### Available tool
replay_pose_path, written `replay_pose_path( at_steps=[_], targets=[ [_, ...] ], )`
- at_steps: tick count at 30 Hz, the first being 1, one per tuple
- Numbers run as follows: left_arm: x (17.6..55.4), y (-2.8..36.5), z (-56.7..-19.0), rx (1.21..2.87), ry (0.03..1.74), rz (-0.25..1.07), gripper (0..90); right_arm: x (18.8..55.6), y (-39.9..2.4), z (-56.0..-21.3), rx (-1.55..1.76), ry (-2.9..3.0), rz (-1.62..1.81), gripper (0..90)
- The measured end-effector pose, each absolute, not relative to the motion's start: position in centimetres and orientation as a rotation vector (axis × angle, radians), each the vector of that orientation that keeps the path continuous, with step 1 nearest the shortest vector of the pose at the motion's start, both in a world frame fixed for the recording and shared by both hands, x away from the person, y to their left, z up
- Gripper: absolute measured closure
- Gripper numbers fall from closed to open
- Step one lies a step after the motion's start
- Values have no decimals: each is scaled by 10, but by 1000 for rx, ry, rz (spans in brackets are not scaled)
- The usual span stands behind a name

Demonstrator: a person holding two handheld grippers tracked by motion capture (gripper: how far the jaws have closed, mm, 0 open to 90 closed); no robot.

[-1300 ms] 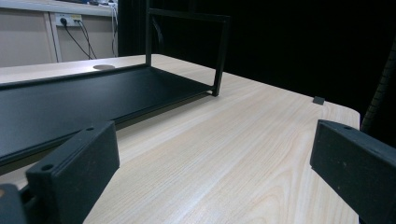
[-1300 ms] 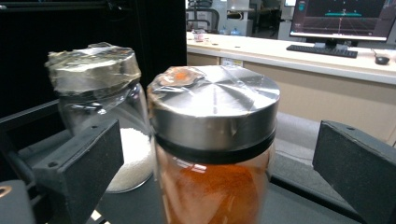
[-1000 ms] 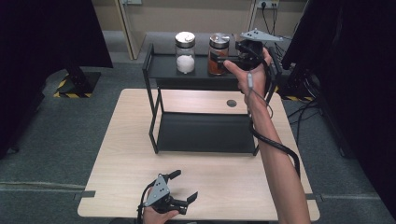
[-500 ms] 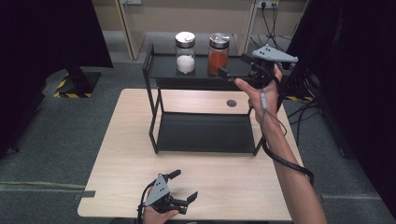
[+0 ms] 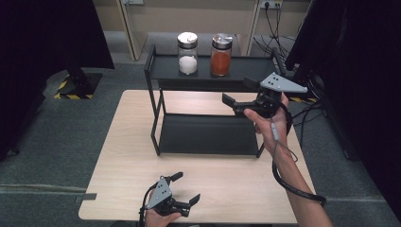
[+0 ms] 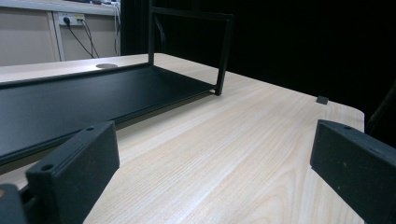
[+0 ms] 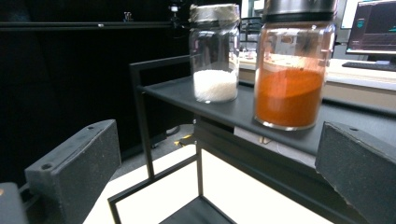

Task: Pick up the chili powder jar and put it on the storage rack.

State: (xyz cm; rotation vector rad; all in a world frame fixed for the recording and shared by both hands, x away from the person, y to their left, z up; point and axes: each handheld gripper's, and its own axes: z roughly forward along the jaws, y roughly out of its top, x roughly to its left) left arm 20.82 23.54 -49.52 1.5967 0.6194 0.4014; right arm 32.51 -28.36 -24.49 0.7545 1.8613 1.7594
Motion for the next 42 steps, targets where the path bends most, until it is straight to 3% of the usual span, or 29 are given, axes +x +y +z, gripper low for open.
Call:
replay_pose_path(
  at_steps=[42],
  targets=[
    [208, 235, -496, 1594, 628, 406, 7, 255, -302, -360, 742, 1906, 1805, 4]
  ],
)
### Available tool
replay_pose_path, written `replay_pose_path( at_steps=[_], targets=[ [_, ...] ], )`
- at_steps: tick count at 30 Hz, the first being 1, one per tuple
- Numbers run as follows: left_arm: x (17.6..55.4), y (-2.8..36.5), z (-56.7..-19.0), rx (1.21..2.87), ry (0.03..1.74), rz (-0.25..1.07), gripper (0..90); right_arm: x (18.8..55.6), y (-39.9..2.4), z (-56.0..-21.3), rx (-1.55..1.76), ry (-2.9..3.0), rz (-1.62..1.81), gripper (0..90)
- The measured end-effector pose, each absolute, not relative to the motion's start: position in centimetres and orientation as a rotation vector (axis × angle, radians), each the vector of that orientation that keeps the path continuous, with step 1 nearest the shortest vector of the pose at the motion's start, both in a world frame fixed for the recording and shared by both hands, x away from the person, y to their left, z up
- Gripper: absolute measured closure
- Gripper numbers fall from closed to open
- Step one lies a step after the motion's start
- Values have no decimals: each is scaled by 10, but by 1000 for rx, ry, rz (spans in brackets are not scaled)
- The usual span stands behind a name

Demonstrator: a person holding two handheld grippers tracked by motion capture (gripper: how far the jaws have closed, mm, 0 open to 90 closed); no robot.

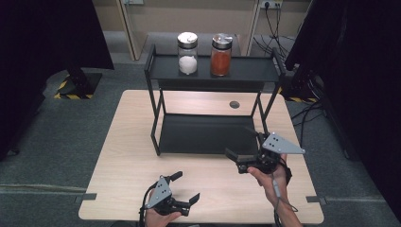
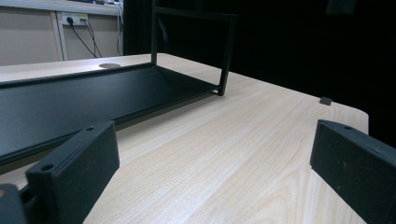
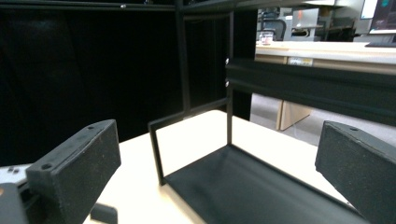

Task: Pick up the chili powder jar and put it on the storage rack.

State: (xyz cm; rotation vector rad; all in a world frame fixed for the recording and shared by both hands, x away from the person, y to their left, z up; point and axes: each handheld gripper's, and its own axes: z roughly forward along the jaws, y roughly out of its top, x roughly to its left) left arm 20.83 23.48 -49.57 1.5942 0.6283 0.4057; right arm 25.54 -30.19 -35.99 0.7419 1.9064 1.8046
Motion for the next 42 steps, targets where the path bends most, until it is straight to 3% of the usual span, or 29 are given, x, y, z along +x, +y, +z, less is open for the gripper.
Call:
replay_pose_path(
  at_steps=[18, 42],
  targets=[
    [209, 235, -496, 1592, 634, 399, 6, 228, -302, -418, 786, 1941, 1792, 4],
    [210, 235, -496, 1590, 641, 400, 6, 208, -305, -462, 832, 1983, 1781, 3]
  ],
)
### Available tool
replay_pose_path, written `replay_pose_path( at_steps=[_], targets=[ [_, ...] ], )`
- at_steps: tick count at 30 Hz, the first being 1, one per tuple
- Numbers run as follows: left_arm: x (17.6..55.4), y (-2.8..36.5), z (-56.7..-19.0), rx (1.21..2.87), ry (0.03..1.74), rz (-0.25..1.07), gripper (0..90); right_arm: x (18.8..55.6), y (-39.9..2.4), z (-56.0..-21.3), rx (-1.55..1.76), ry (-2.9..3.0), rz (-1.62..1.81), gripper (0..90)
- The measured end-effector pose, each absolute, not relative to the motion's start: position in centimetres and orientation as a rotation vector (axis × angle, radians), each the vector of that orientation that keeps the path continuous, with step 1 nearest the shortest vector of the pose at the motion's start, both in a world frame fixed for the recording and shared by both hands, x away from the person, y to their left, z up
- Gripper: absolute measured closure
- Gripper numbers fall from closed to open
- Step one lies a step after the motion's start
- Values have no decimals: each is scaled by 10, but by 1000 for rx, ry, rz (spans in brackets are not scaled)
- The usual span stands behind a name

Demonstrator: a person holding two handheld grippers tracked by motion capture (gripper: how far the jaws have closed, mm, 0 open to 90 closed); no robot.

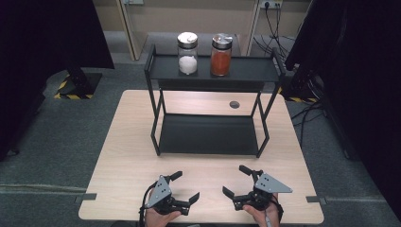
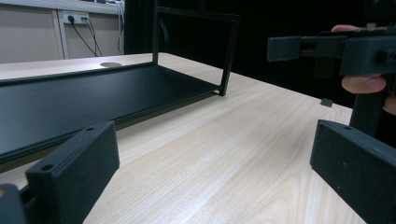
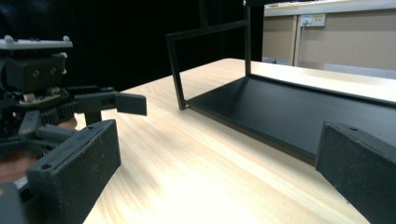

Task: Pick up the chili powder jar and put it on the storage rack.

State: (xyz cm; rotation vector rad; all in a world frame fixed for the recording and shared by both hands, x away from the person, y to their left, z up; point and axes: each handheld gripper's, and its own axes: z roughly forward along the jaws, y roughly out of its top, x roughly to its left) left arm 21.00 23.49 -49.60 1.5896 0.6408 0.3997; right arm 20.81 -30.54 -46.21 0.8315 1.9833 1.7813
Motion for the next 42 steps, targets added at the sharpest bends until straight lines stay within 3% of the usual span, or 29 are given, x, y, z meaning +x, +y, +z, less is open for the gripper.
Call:
replay_pose_path(
  at_steps=[42],
  targets=[
    [210, 236, -497, 1572, 654, 410, 6, 204, -318, -486, 881, 1957, 1785, 4]
  ],
)
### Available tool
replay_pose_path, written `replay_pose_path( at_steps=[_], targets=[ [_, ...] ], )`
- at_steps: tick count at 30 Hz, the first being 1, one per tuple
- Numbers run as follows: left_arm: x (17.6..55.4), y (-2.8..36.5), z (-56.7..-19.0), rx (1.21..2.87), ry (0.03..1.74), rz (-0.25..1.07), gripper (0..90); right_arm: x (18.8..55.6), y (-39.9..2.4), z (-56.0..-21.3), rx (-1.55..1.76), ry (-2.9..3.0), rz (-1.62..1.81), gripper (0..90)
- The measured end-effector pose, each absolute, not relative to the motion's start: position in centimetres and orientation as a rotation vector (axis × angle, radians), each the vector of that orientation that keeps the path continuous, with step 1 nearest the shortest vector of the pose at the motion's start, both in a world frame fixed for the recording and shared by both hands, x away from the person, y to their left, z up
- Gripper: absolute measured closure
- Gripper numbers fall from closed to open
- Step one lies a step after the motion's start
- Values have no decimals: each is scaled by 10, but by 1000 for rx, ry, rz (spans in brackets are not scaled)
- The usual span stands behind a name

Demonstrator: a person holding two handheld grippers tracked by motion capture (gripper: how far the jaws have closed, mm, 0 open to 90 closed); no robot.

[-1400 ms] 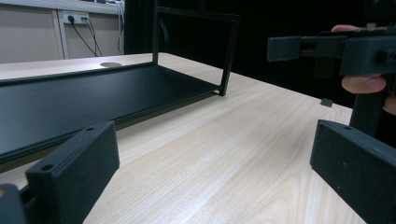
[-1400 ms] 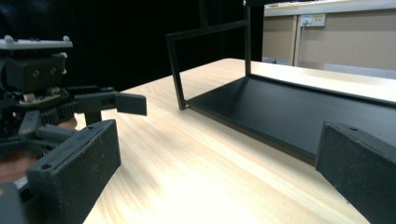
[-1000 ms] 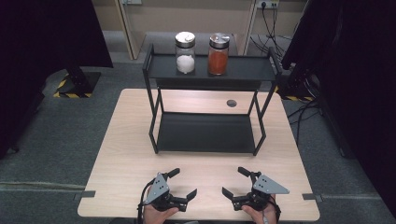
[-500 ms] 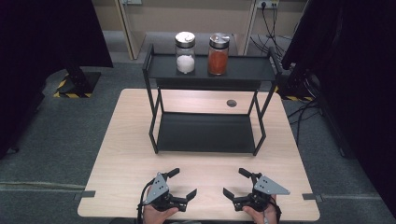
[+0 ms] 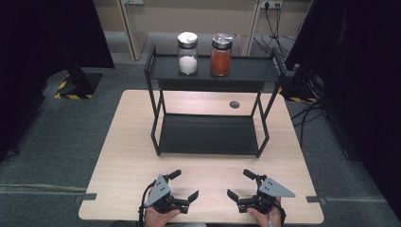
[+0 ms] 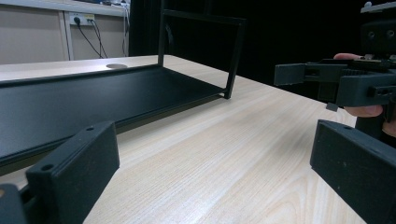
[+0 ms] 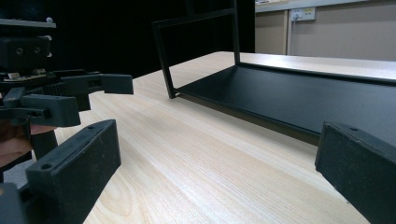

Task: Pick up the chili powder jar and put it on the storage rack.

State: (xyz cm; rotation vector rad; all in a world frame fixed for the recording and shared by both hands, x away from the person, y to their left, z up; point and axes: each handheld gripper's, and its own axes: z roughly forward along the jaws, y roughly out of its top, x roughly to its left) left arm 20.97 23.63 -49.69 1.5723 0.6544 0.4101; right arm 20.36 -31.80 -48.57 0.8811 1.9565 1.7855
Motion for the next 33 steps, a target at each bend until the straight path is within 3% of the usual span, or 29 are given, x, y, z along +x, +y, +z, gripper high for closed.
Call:
replay_pose_path(
  at_steps=[33],
  targets=[
    [210, 237, -497, 1568, 662, 412, 6, 205, -317, -489, 892, 1960, 1795, 4]
  ],
)
